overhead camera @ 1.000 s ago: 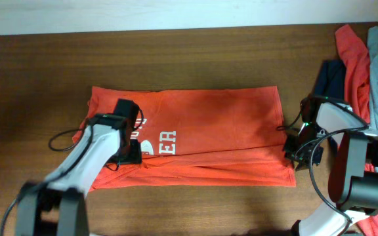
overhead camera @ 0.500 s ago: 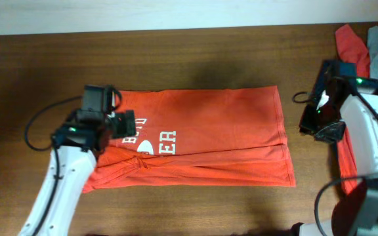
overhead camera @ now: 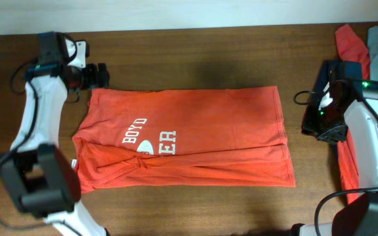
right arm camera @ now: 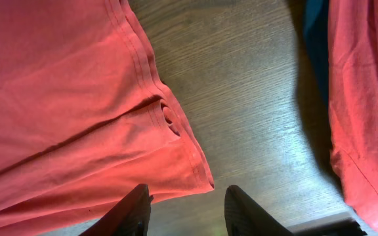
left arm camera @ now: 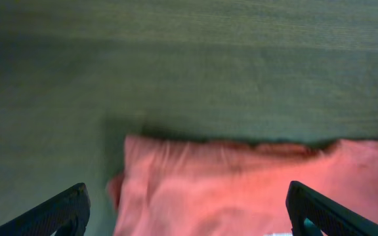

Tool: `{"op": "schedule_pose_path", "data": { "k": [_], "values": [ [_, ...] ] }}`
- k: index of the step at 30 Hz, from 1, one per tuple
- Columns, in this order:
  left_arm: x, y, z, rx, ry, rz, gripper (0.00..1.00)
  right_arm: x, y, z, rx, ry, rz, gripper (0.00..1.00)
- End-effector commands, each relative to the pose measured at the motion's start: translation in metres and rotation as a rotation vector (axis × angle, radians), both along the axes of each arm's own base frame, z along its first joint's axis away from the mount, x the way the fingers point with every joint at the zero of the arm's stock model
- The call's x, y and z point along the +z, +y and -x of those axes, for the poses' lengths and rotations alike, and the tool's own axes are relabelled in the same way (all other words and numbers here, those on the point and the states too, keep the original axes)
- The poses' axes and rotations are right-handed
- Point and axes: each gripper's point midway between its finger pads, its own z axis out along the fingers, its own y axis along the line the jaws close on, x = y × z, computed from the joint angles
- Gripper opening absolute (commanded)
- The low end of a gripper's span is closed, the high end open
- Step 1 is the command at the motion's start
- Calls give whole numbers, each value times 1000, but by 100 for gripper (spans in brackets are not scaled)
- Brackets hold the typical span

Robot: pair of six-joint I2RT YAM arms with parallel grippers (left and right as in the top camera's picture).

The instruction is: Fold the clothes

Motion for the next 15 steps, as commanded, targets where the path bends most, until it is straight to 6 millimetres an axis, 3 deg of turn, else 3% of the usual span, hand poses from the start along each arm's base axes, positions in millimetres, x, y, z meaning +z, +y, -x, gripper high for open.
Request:
{"op": "schedule_pose_path", "data": {
  "k": [1, 6, 11, 13, 14, 15],
  "values": [
    [-29, -8, -22, -70, 26, 43, 95, 8, -2, -2, 2, -29, 5, 42],
    [-76, -8, -30, -71, 96, 60, 93, 8, -3, -2, 2, -30, 6, 42],
    [-97, -11, -25, -75, 142, 80, 89, 8, -3, -2, 2, -30, 6, 42],
    [-98, -13, -25, -81, 142, 94, 77, 8, -3, -3, 2, -33, 7, 42],
    [-97, -14, -25, -84, 141, 101, 68, 8, -3, -3, 2, -34, 7, 42],
    [-96, -16, -25, -88, 140, 110, 50, 8, -3, -4, 2, -37, 8, 42]
  ]
}}
